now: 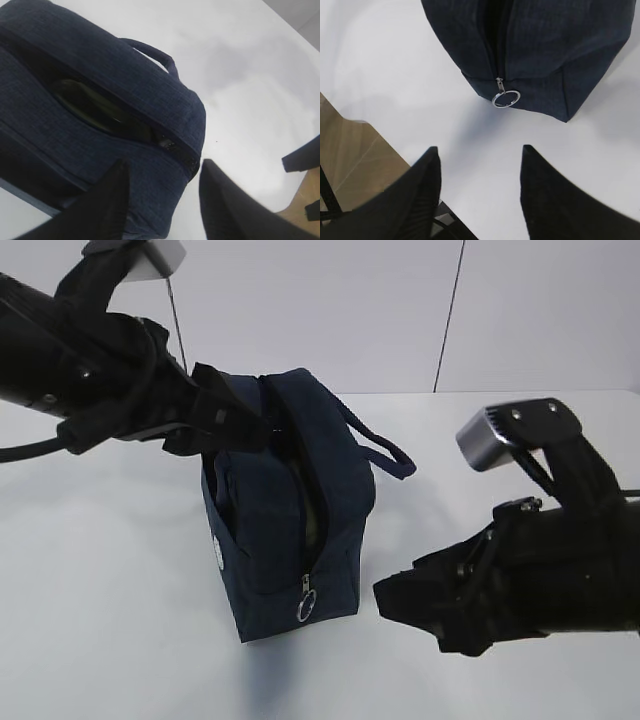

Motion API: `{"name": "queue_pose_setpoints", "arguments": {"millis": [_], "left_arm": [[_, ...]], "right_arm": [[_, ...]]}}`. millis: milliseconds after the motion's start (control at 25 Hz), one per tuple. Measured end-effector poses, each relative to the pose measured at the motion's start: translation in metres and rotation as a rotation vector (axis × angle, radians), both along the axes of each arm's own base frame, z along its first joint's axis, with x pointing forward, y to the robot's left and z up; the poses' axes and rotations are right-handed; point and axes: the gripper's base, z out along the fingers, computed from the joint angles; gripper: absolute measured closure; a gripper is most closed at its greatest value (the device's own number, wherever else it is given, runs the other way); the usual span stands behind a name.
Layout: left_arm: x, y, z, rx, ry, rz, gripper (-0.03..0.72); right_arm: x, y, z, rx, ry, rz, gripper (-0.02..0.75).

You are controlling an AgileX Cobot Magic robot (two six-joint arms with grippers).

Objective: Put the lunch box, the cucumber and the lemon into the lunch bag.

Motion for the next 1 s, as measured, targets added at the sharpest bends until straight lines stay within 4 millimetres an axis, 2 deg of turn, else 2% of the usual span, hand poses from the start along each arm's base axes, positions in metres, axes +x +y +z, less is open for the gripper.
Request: {"name": "queue_pose_setpoints", "arguments": {"millis": [240,640,1000], "left_arm": [[0.001,0.000,-0.002,-0.018,0.048,0.042,0.349],[0.003,0.007,-0.020,0.079,0.202,0.156,0.372],[0.000,0.006,-0.021,0.021,0.326,0.245,0.372]], "right_arm": [[-0.006,-0.002,-0.015,0.112,-0.061,-0.036,0.342],[-0.005,-0.003,-0.019,0.081,-0.135,0.002,0.342],[0.004,0.006,-0.054,0.012,-0.023,0.058,0.342]]}}
